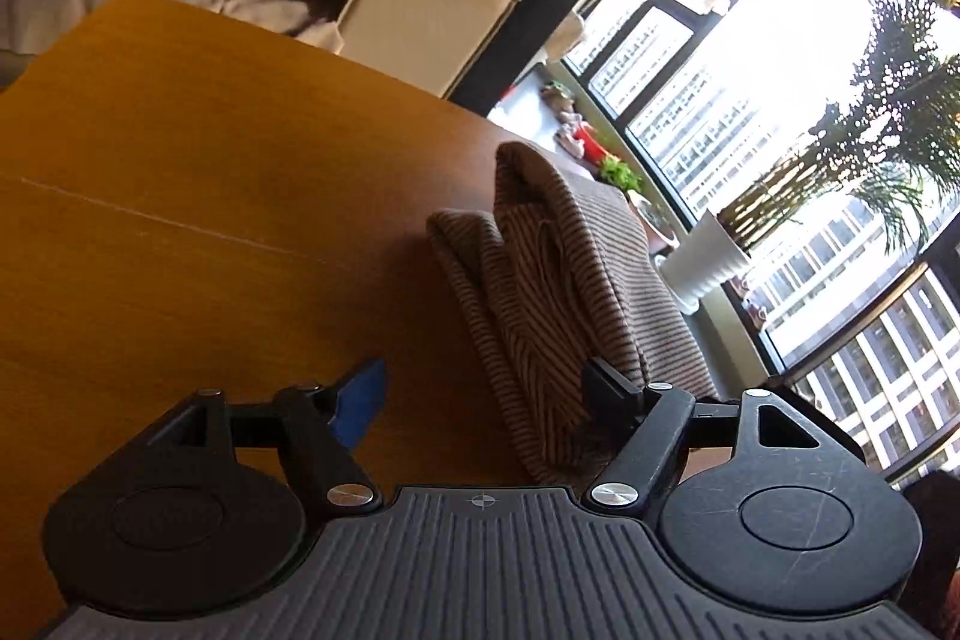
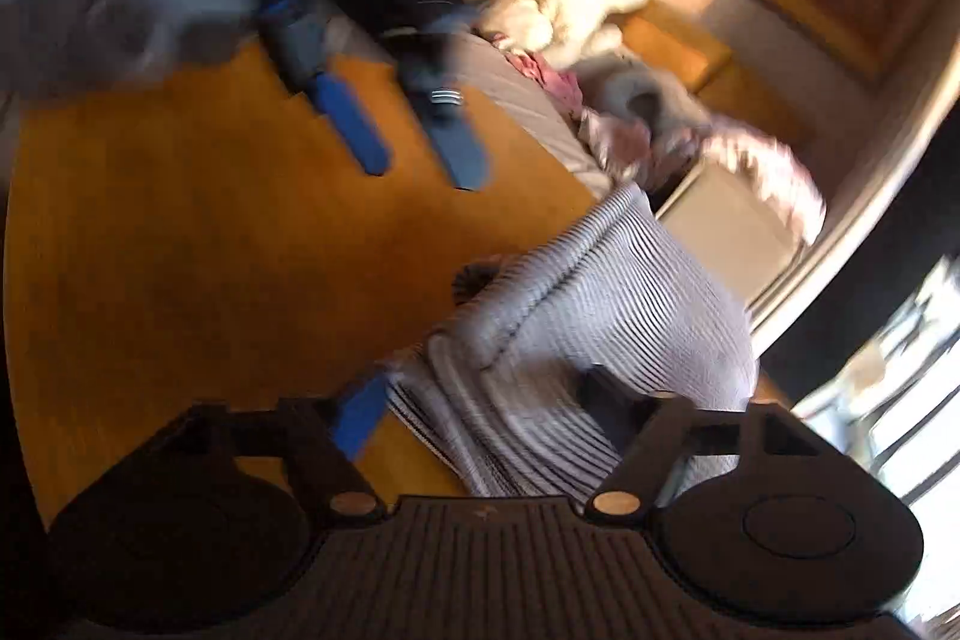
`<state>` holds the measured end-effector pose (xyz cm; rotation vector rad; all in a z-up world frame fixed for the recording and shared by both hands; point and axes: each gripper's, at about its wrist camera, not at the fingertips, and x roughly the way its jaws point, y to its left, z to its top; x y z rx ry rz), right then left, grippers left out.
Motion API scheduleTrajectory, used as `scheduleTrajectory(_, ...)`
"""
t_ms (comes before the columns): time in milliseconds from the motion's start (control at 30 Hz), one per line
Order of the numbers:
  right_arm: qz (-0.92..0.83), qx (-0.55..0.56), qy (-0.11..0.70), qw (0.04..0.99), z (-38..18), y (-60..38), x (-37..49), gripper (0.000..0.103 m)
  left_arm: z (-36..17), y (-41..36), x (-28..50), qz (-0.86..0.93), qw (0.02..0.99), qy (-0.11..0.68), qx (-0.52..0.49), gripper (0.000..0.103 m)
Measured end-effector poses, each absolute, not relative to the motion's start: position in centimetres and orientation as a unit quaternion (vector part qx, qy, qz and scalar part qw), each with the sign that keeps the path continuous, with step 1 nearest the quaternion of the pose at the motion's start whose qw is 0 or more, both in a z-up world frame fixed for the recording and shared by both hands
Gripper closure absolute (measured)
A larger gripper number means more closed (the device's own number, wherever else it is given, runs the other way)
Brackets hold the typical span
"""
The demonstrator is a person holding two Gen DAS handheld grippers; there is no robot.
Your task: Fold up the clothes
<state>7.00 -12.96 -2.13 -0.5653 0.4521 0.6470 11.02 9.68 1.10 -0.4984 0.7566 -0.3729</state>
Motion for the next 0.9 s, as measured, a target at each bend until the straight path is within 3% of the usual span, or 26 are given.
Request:
scheduleTrajectory(100,0.304,-0.145,0.245,0.909,0.1,-16.3,8.8,0.051,1.0,9.9,11.3,-0.187,0.878,0.363,-0.249,0.024)
scheduleTrajectory(300,0.325,-0.09,0.253,0.907,0.0,-20.0,7.6,0.046,1.4,7.4,13.4,-0.239,0.859,0.376,-0.253,0.019)
scheduleTrajectory(367,0.312,-0.057,0.246,0.916,0.2,-21.5,7.8,0.041,1.7,6.1,14.6,-0.241,0.856,0.385,-0.246,0.012)
scheduleTrajectory(433,0.297,-0.03,0.237,0.924,0.4,-23.2,8.2,0.029,2.0,4.7,15.8,-0.241,0.852,0.396,-0.241,0.01)
scheduleTrajectory(600,0.255,0.055,0.223,0.939,-0.9,-26.3,9.4,0.023,1.0,1.5,18.5,-0.225,0.849,0.428,-0.211,0.009)
scheduleTrajectory(767,0.191,0.157,0.226,0.942,-3.6,-28.4,10.8,0.018,1.0,0.3,17.4,-0.206,0.875,0.403,-0.175,0.047)
scheduleTrajectory(900,0.148,0.217,0.199,0.944,-4.3,-30.9,11.7,0.011,1.6,1.0,15.7,-0.23,0.872,0.388,-0.192,0.055)
